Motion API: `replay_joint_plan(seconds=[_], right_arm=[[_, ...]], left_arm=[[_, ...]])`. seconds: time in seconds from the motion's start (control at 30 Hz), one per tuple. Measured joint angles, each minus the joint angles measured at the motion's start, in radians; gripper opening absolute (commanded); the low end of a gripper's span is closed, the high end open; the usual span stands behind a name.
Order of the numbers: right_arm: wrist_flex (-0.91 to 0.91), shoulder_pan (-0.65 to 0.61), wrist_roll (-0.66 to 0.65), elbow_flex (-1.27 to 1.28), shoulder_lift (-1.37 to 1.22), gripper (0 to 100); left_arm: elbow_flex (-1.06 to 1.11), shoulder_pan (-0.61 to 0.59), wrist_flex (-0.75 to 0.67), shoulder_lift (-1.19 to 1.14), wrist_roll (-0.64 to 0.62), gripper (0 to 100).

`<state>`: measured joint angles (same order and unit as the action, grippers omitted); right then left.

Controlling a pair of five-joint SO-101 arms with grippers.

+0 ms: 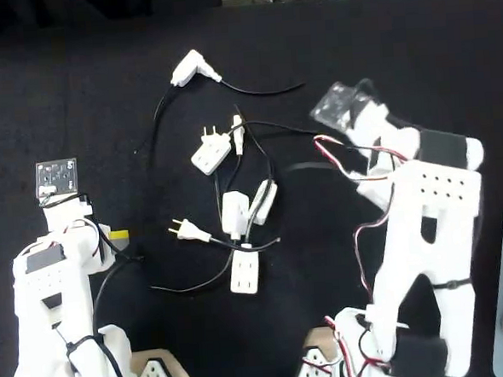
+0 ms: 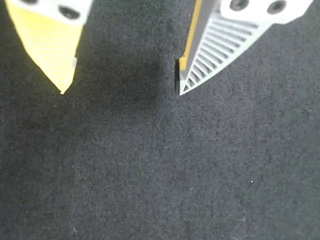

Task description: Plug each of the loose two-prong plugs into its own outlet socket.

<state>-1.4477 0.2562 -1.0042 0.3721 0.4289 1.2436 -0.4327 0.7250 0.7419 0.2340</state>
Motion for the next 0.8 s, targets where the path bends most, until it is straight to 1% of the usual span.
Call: replay_joint_plan(seconds=[0.17, 0.3, 0.57, 0.7, 0.8], right_arm=[[0.074, 0.0, 0.227, 0.021, 0.006, 1.1], [0.18, -0.032, 0.356, 0.15, 0.006, 1.1], [0.466, -0.173, 0.552, 0.474, 0.006, 1.2], [0.517, -0.233, 0.621, 0.543, 0.006, 1.6], [0.519, -0.267, 0.647, 0.555, 0.006, 7.7]], left_arm=[[0.0, 0.0, 0.0, 0.0, 0.0, 32], [0.0, 0.0, 0.0, 0.0, 0.0, 32], [0.0, 0.0, 0.0, 0.0, 0.0, 32], [0.0, 0.0, 0.0, 0.0, 0.0, 32], [0.0, 0.0, 0.0, 0.0, 0.0, 32]])
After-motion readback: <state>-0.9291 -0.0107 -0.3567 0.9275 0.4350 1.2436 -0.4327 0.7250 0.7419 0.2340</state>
